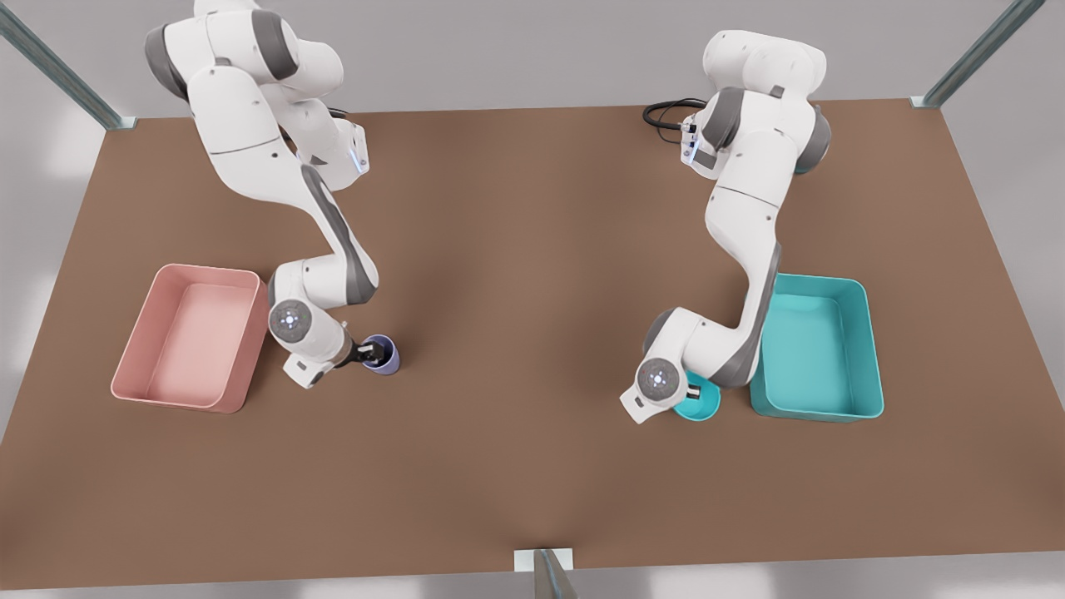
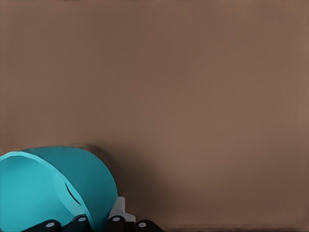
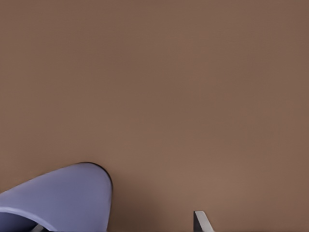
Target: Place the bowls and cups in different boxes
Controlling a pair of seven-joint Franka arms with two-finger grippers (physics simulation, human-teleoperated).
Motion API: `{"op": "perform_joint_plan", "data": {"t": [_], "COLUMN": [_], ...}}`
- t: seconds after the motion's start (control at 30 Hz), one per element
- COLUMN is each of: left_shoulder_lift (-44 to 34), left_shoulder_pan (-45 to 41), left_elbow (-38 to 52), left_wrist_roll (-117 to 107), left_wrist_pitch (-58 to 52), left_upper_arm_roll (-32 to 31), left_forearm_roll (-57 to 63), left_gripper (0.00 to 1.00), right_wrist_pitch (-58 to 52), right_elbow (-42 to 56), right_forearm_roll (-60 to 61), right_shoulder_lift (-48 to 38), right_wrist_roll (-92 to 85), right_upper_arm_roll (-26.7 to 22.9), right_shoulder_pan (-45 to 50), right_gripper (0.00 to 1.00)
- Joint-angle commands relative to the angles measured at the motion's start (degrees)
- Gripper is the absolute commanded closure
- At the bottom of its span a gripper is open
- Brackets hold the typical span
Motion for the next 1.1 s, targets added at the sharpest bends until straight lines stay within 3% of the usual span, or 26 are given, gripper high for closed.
{"op": "perform_joint_plan", "data": {"t": [0.0, 0.03, 0.07, 0.1, 0.2, 0.23, 0.4, 0.5, 0.6, 0.7, 0.73, 0.8, 0.87, 0.93, 1.0, 1.07], "left_shoulder_lift": [-2.6, -5.8, -10.3, -13.9, -22.2, -24.0, -23.0, -19.6, -17.6, -16.3, -16.3, -19.9, -27.8, -30.5, -32.5, -37.4], "left_shoulder_pan": [-0.5, -0.6, -0.3, 0.6, 10.0, 11.9, 16.9, 19.5, 20.0, 20.3, 20.3, 19.9, 18.4, 16.8, 16.6, 16.5], "left_elbow": [0.1, 0.1, 0.1, -0.1, -9.2, -14.0, -28.2, -29.2, -35.1, -35.1, -35.1, -34.6, -31.8, -18.9, -8.6, -6.4], "left_wrist_roll": [-6.7, -7.2, -10.0, -10.6, -10.2, -10.2, -5.0, -4.6, -4.7, -4.7, -4.6, -4.6, -3.5, -2.2, 12.8, 16.8], "left_wrist_pitch": [-6.3, -9.7, -16.2, -21.5, -21.3, -17.9, 6.3, 11.2, 18.7, 19.8, 19.6, 13.3, -2.1, -21.5, -34.0, -35.2], "left_upper_arm_roll": [0.0, 0.0, 0.0, 0.0, 1.9, 3.1, 10.8, 10.8, 11.3, 11.3, 11.3, 11.1, 9.5, 6.9, 0.5, -0.2], "left_forearm_roll": [-0.6, -4.1, -5.6, -5.9, -6.0, -6.0, -5.9, -5.9, -5.8, -5.9, -5.9, -7.2, -9.5, -12.0, -12.1, -16.3], "left_gripper": [0.79, 0.79, 0.79, 0.79, 0.79, 0.79, 0.79, 0.79, 0.79, 0.79, 0.0, 0.0, 0.0, 0.0, 0.0, 0.0], "right_wrist_pitch": [1.0, 1.0, 1.0, 1.0, 1.0, 0.8, -0.1, -12.3, -13.5, -17.7, -19.0, -20.4, -20.4, -19.7, -19.7, -18.4], "right_elbow": [0.0, 0.0, 0.0, 0.2, 0.7, 1.3, 3.5, 9.7, 10.2, 12.7, 13.7, 15.0, 15.3, 17.9, 20.2, 20.2], "right_forearm_roll": [0.1, 0.0, 0.0, 0.0, 0.0, 0.0, 1.0, 4.9, 4.8, 4.3, 4.2, 4.0, 4.2, 4.8, 4.9, 7.1], "right_shoulder_lift": [0.2, 0.3, 0.3, 0.3, 0.9, 1.2, -1.8, -6.2, -11.2, -12.4, -12.3, -11.4, -9.1, -2.6, 1.4, 4.3], "right_wrist_roll": [0.0, 0.0, -0.1, -0.3, -0.2, -0.1, -1.3, -14.2, -34.8, -43.0, -46.0, -49.5, -53.3, -54.0, -53.5, -53.3], "right_upper_arm_roll": [0.0, 0.0, 0.0, 0.0, 0.0, 0.0, 0.1, -0.6, -0.7, -6.8, -9.5, -11.3, -11.6, -11.5, -11.5, -11.3], "right_shoulder_pan": [0.0, 0.0, 0.0, 0.0, 0.2, 0.2, -0.4, -4.6, -14.1, -15.3, -15.3, -17.9, -22.0, -23.1, -23.0, -22.7], "right_gripper": [0.0, 0.16, 0.46, 0.59, 0.66, 0.78, 0.79, 0.79, 0.79, 0.79, 0.79, 0.79, 0.79, 0.79, 0.79, 0.79]}}
